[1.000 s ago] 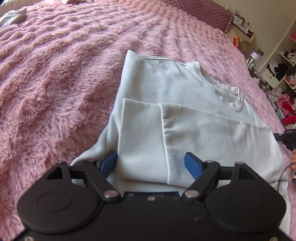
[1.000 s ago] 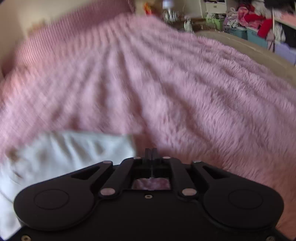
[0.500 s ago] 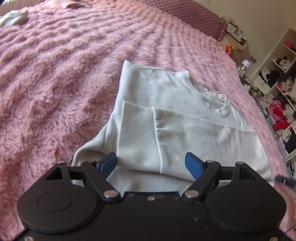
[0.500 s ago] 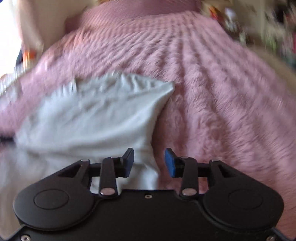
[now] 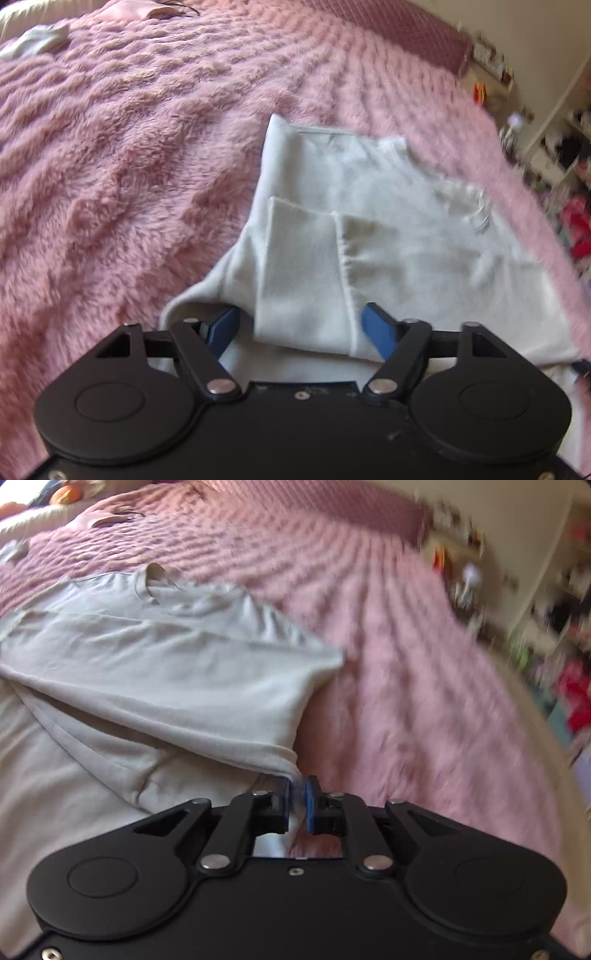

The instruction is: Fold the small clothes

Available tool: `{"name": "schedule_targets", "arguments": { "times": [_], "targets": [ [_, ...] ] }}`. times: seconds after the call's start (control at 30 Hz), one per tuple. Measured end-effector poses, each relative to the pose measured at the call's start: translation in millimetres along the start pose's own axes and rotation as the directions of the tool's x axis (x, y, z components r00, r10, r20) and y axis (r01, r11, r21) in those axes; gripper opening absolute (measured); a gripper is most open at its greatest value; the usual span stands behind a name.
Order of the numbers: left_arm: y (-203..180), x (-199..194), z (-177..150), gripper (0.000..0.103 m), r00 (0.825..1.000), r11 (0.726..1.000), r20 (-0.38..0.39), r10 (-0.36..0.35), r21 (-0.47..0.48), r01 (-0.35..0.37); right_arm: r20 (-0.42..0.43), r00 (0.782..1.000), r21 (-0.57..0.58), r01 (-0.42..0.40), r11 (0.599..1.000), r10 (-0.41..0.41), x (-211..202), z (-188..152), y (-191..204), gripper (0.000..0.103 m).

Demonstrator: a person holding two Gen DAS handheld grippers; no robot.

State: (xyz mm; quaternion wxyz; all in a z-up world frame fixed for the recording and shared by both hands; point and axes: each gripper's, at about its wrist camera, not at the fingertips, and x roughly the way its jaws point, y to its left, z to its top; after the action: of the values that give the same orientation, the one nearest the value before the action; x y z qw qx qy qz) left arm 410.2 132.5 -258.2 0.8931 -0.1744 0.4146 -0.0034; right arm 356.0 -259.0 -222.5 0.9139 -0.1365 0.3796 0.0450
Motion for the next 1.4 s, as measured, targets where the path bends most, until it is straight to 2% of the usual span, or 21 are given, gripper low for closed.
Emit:
{"name": "schedule_targets", "arguments": {
  "times": [0.07,0.13,0.17,0.2,0.27,0.33,0.43,0.53,0.7,0.9,1.07,1.23,1.3,1.4],
  "targets": [
    [3.2,3.6,1.4,0.08,1.0,1.0,-0.023,0.0,-0.007,0.0,-0.041,0.999,0.005,-0.006,1.0,0.007,10.1,-4.4,3.1,0.005],
    [0.6,-2.9,4.0,0.077,0.999,1.0,-0.028,0.019,-0.021,-0.019,-0.027,0.999,0.0,0.018,1.0,-0.018,8.3,-4.3,9.9,0.006],
    [-1.4,-10.0,5.0,0.077,0.999,1.0,-0.025,0.025,-0.014,-0.025,-0.014,1.0,0.032,0.015,0.999,-0.015,1.3,-2.9,9.2,0.007],
    [-2.5,-19.8,5.4,0.077,1.0,1.0,-0.019,0.023,0.002,-0.023,0.001,1.0,0.08,-0.01,0.997,0.01,-9.1,-1.9,6.3,0.013],
    [-2.1,-44.0,3.2,0.078,1.0,0.999,-0.021,-0.024,0.042,0.025,0.035,0.994,0.167,-0.113,0.98,0.108,-36.7,-4.3,-2.1,0.014],
    [2.9,-71.9,-4.1,0.081,0.999,0.996,-0.018,-0.039,0.083,0.04,0.064,0.98,0.215,-0.195,0.957,0.186,-67.2,-11.0,-8.4,0.019],
    [16.3,-110.6,-22.4,0.083,0.998,0.991,-0.039,-0.058,0.119,0.062,0.08,0.963,0.252,-0.27,0.929,0.258,-109.7,-29.5,-9.8,0.028],
    [30.7,-145.2,-49.6,0.083,0.997,0.99,-0.06,-0.051,0.126,0.058,0.051,0.947,0.29,-0.317,0.903,0.316,-139.8,-55.2,-4.7,0.028],
    [56.5,-195.1,-102.5,0.083,0.996,0.987,-0.088,-0.024,0.155,0.037,-0.004,0.934,0.407,-0.325,0.854,0.357,-173.1,-106.9,-0.2,0.028],
    [91.2,-220.6,-161.4,0.083,0.989,0.995,-0.146,-0.004,0.102,0.019,-0.016,0.921,0.502,-0.33,0.8,0.39,-193.0,-160.5,6.1,0.028],
    [99.6,-223.7,-184.6,0.083,0.987,0.997,-0.158,-0.026,0.063,0.036,-0.012,0.918,0.567,-0.32,0.759,0.396,-191.6,-186.3,7.9,0.03],
    [107.2,-227.2,-194.8,0.083,0.986,0.999,-0.166,-0.016,0.028,0.021,-0.038,0.918,0.599,-0.295,0.745,0.395,-183.5,-201.5,9.9,0.032],
    [112.6,-224.5,-196.7,0.083,0.982,0.999,-0.183,-0.042,-0.025,0.038,-0.032,0.913,0.608,-0.305,0.733,0.406,-181.6,-204.1,10.5,0.034],
    [116.9,-220.1,-200.8,0.082,0.973,0.993,-0.208,-0.105,-0.082,0.089,-0.011,0.897,0.621,-0.34,0.707,0.441,-181.7,-205.7,11.2,0.042]
  ]
}}
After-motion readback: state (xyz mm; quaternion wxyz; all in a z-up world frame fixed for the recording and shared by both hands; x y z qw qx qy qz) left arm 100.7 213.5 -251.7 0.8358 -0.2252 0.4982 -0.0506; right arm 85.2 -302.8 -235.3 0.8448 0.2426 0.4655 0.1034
